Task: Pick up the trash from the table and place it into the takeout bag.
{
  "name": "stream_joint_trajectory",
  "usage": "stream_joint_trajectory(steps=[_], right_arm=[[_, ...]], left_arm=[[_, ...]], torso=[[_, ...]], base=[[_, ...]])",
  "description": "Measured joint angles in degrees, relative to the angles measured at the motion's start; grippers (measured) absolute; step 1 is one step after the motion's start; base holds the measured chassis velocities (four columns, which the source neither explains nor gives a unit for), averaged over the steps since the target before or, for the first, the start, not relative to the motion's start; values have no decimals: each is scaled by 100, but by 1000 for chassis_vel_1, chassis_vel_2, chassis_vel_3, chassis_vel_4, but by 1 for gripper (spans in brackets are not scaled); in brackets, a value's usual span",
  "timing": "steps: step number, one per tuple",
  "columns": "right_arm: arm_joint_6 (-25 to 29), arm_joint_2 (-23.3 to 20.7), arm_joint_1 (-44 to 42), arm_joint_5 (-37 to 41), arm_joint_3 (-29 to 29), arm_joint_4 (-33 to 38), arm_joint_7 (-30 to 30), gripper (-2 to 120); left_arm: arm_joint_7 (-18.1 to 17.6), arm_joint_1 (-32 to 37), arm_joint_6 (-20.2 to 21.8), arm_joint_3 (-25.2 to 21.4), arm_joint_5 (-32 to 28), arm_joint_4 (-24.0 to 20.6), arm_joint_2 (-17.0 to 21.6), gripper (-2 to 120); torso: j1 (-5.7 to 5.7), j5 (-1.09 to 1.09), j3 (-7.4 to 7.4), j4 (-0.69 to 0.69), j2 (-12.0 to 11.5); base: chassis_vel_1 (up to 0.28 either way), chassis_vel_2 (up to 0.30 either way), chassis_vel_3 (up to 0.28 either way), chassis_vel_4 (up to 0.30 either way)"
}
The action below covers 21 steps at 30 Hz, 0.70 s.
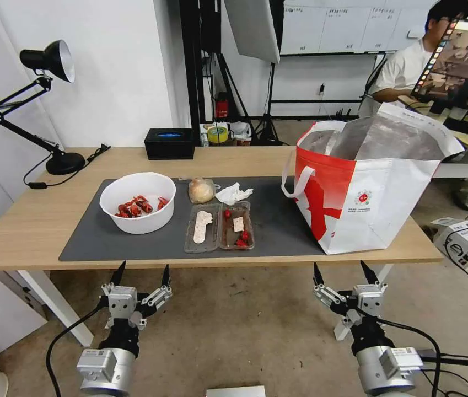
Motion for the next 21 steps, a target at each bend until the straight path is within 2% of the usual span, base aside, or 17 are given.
stream_joint_trajectory(steps=[21], right_arm=[[0,0,0,0,0,0,0,100]], left_arm=[[0,0,0,0,0,0,0,100]], torso=[[0,0,0,0,0]], base=[[0,0,0,0]])
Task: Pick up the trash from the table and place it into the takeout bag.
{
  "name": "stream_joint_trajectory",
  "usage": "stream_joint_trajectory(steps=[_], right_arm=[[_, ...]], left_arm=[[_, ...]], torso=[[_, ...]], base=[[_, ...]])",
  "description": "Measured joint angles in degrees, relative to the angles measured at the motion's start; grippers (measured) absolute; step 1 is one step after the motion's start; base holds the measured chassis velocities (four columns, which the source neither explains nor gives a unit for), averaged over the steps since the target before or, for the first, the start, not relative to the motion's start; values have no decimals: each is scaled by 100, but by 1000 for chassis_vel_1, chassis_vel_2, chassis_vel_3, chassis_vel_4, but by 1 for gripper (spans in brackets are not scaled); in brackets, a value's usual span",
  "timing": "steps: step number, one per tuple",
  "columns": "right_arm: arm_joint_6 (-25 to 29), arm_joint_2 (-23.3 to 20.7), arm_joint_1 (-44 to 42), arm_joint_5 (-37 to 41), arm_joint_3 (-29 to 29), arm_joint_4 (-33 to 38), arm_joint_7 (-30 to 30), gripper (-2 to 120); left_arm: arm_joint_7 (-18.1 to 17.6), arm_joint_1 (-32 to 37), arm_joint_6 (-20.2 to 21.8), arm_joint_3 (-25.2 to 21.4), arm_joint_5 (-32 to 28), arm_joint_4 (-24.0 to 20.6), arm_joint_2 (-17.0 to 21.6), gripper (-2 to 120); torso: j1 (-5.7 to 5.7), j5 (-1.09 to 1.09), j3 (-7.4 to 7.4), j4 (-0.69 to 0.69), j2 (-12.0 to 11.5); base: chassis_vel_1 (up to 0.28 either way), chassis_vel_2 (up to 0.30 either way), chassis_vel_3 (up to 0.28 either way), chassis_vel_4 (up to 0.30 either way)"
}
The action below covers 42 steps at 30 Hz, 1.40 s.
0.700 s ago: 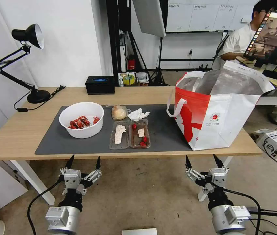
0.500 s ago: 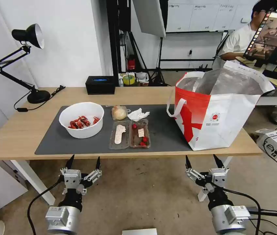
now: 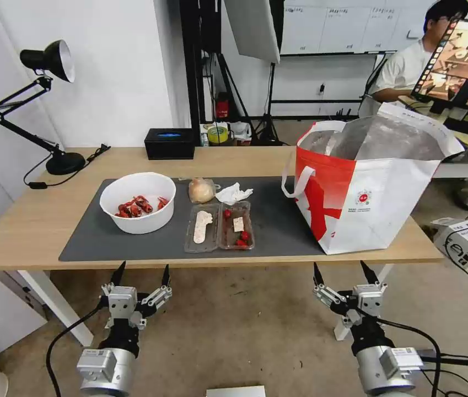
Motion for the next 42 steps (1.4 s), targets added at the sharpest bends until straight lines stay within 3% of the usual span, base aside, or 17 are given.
stream_joint_trajectory(steps=[5,8,11,13,16,31,37,42], right_arm=[[-82,-86,11,88,57,42,-2,100],[-653,-751,132,675,558,405,-3,100],[-698,-832,134,730,575,431,-16,100],[-1151,-1283,241,1243,949,695,-42,100],[-1452,-1580,321,1575,1185,867,-65,100],[-1498,-1470,300,1574,1137,883,-65,100],[-1491,-1426,295,1550,1090,881,-65,100],[-1475,-1393,221,1521,1068,922,-66,100]], left_arm=[[-105,-36,31,47,-85,-36,19,100],[-791,-354,222,420,-627,-461,167,100],[-895,-378,241,465,-709,-484,185,100],[-1230,-497,199,648,-993,-639,267,100],[-1240,-504,175,685,-1026,-634,286,100],[-1182,-463,142,797,-1064,-523,286,100],[-1474,-589,404,931,-1359,-483,315,100],[-2170,-1012,796,1150,-2834,-480,457,100]], torso=[[0,2,0,0,0],[1,-3,-1,-1,0],[0,6,1,2,0],[-1,0,0,0,-1],[0,-1,0,3,-1],[0,0,0,0,-1],[0,0,0,0,0],[0,0,0,0,0]], base=[[0,0,0,0],[0,0,0,0],[0,0,0,0],[0,0,0,0],[0,0,0,0],[0,0,0,0],[0,0,0,0],[0,0,0,0]])
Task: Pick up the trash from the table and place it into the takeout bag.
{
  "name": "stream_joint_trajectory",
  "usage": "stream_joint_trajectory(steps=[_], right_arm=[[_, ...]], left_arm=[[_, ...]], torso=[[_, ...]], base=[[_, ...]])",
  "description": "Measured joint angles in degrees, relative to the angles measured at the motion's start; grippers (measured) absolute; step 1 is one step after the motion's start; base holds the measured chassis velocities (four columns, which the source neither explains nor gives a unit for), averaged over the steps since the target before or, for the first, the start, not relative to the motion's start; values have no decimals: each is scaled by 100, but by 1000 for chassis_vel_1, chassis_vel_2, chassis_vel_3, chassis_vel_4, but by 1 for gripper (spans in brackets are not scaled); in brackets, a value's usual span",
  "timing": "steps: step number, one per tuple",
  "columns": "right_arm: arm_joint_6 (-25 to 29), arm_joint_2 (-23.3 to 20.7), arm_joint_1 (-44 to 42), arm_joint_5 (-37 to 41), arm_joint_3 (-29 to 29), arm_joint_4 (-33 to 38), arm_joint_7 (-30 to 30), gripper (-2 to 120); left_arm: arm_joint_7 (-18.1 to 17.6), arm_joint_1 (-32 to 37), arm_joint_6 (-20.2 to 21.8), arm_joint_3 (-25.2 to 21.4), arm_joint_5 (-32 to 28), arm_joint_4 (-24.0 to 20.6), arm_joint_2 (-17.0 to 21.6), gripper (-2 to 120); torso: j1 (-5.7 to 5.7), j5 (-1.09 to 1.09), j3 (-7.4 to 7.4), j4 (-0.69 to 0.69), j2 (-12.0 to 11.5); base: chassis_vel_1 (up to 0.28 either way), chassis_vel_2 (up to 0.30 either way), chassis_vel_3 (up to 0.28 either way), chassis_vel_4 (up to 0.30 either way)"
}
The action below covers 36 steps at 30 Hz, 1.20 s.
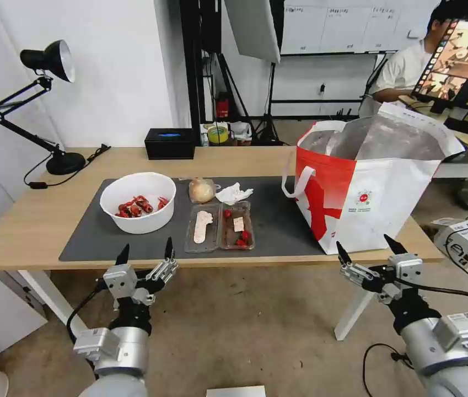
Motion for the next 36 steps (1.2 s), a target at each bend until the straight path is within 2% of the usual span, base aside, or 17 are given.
stream_joint_trajectory(steps=[1,2,3,6,7,8,9,12,13,15,20,25,28,36], right_arm=[[6,1,-19,-19,-7,0,0,100],[7,2,-27,-34,-13,1,-1,100],[7,2,-27,-34,-13,1,-1,100],[9,4,-31,-96,-32,-25,0,100],[9,4,-31,-96,-32,-25,0,100],[10,7,-31,-116,-40,-49,0,100],[10,7,-31,-116,-40,-49,0,100],[10,24,-33,-141,-48,-97,0,100],[10,24,-33,-141,-48,-97,0,100],[10,54,-43,-168,-51,-131,1,100],[12,140,-66,-227,-74,-158,1,100],[28,168,-125,-224,-74,-151,1,100],[97,169,-191,-216,-11,-131,1,100],[245,244,-340,-278,41,-160,0,100]], left_arm=[[-185,-108,85,34,-457,-15,38,100],[-306,-178,129,51,-730,-36,59,100],[-306,-178,129,51,-730,-36,59,100],[-659,-430,297,73,-1713,-188,103,100],[-659,-430,297,73,-1713,-188,103,100],[-995,-566,475,69,-2428,-310,106,100],[-995,-566,475,69,-2428,-310,106,100],[-1550,-799,562,20,-3969,-417,91,100],[-1550,-799,562,20,-3969,-417,91,100],[-1838,-945,568,7,-4760,-410,88,100],[-1969,-1169,551,111,-5042,-174,107,100],[-1970,-1301,539,277,-5023,5,11,100],[-1962,-1542,467,557,-4920,291,-159,100],[-1949,-1854,435,833,-4853,649,-248,100]], torso=[[0,0,0,0,0],[0,0,0,0,0],[0,0,0,0,0],[0,0,0,0,0],[0,0,0,0,0],[0,1,0,0,0],[0,1,0,0,0],[0,0,0,0,0],[0,0,0,0,0],[0,1,0,0,0],[0,0,0,0,0],[0,1,0,0,0],[0,1,0,0,0],[0,1,0,0,0]], base=[[0,0,0,0],[0,0,0,0],[0,0,0,0],[0,0,0,0],[0,0,0,0],[0,0,0,0],[0,0,0,0],[0,0,0,0],[0,0,0,0],[0,0,0,0],[0,0,0,0],[0,0,0,0],[0,0,0,0],[0,0,0,0]])
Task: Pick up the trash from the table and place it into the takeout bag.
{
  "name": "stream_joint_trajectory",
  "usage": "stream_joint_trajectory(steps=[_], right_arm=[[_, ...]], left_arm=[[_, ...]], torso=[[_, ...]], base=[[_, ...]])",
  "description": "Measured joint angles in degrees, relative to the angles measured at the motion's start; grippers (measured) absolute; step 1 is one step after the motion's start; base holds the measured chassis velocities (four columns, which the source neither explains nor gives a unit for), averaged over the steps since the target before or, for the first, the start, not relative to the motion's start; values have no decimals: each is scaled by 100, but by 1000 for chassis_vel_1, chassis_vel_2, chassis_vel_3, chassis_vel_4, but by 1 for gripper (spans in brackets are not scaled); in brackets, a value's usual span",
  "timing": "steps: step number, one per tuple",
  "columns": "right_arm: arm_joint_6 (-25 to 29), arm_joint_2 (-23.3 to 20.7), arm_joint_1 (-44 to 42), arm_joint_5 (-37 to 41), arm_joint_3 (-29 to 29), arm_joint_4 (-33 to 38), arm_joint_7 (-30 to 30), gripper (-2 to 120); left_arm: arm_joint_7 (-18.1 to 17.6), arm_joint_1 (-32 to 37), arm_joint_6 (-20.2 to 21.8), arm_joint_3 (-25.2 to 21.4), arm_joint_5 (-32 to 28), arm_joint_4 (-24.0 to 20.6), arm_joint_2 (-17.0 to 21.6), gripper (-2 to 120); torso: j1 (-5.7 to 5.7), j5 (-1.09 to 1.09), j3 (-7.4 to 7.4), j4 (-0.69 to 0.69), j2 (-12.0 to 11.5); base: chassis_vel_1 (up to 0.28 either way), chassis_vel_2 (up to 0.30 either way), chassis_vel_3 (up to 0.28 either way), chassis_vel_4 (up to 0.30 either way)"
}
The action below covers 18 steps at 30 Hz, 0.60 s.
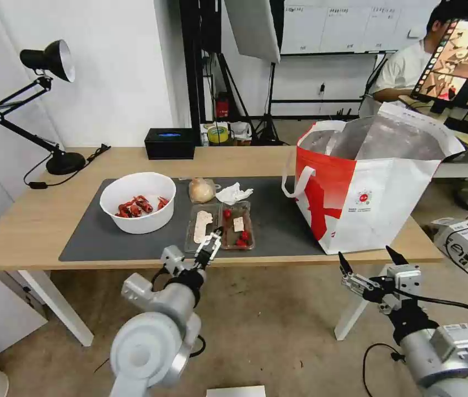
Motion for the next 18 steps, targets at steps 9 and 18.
stream_joint_trajectory(steps=[9,18], right_arm=[[62,81,-37,-43,34,-60,-1,100],[81,131,-40,-68,17,-73,0,100]], left_arm=[[-52,-308,-24,93,13,368,29,100],[-123,-401,-26,111,28,525,50,100]], torso=[[0,-1,0,0,0],[0,-1,0,0,0]], base=[[0,0,0,0],[0,0,0,0]])
